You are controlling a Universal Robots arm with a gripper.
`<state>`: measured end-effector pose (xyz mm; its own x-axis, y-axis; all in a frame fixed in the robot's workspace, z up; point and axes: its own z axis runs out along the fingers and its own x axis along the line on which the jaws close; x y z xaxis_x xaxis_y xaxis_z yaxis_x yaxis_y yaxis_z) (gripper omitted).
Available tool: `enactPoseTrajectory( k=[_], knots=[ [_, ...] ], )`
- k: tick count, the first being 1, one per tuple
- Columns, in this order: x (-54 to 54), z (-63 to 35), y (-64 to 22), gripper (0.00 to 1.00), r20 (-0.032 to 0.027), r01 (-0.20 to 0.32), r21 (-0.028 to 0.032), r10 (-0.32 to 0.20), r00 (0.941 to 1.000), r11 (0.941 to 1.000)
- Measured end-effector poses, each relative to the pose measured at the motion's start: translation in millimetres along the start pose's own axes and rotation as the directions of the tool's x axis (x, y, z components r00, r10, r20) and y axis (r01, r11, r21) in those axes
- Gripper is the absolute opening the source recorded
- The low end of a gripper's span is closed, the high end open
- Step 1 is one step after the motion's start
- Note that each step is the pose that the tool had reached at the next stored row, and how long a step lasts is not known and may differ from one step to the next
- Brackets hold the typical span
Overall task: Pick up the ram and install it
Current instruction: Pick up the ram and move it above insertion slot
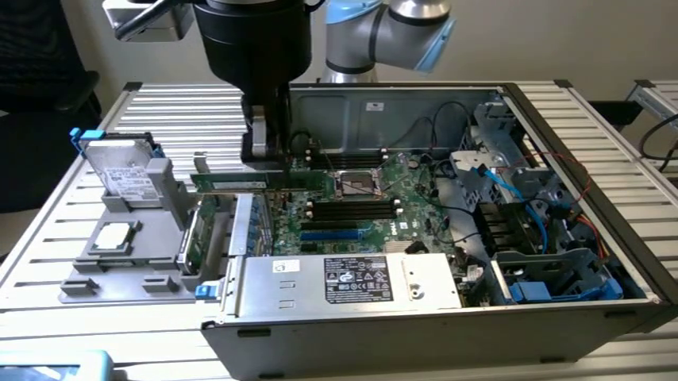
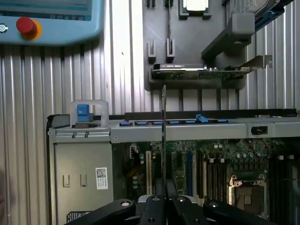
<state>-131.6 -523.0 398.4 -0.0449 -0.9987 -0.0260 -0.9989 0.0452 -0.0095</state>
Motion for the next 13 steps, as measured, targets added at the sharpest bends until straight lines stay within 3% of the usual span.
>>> enactPoseTrajectory(
  k=[13],
  knots=[
    [-17.7,5.8,-54.9,0.12,-0.0012,0.0,0.0043,0.0,1.0,1.0]
  ],
)
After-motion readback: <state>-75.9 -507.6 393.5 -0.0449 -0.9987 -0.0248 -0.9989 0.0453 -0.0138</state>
